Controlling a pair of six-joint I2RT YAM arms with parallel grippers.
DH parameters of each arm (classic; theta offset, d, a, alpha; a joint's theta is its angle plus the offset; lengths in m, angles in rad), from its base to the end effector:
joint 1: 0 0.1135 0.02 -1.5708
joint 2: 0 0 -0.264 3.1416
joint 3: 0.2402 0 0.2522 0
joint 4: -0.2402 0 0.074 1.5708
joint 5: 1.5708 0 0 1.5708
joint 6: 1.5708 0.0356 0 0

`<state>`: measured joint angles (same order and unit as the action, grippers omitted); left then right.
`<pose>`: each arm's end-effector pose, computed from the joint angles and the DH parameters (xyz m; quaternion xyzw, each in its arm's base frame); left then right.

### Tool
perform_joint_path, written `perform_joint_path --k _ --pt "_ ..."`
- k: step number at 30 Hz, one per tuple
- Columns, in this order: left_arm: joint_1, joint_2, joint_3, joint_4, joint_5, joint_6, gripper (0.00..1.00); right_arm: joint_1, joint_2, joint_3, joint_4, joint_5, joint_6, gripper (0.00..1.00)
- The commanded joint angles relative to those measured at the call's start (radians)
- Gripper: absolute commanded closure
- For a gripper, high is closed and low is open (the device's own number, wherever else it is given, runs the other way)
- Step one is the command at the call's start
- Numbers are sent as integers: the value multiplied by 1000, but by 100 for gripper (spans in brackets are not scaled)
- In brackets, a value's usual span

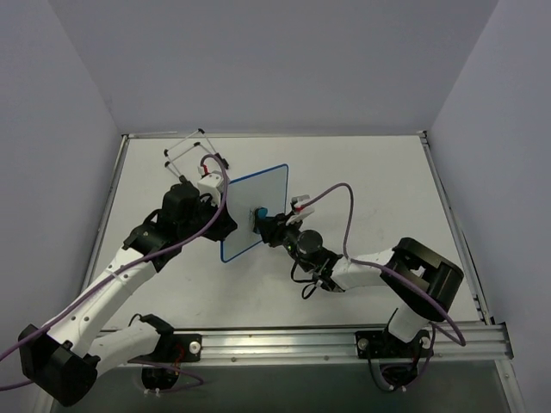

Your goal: Erase the whiteboard

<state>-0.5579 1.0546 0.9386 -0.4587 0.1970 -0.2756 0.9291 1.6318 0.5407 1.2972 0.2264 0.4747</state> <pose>0.1926 -0.1284 0.3151 0.1695 0.8590 -0.2714 0.3997 0.1912 0.2426 0.2096 -0.0557 0.6302 0.4435 0.6348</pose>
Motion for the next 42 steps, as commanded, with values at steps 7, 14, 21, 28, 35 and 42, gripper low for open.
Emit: perform_joint_path --k 7,14,21,28,35,42 --pt "-56 51 -12 -83 360 1 98 162 -53 173 -27 -124 -60 99" --pt "-56 47 -17 -74 386 -4 98 -24 -3 127 -36 -173 -13 99" --pt "-56 59 -17 -69 417 -1 98 -257 63 133 -45 -294 7 99" --pt "-56 54 -17 -67 420 -1 98 -378 184 228 -73 -403 5 99" --pt "-53 59 -17 -64 426 -1 98 -336 137 205 -29 -418 27 99" --pt "-40 58 -17 -57 444 1 98 -93 -13 170 2 -282 -36 99"
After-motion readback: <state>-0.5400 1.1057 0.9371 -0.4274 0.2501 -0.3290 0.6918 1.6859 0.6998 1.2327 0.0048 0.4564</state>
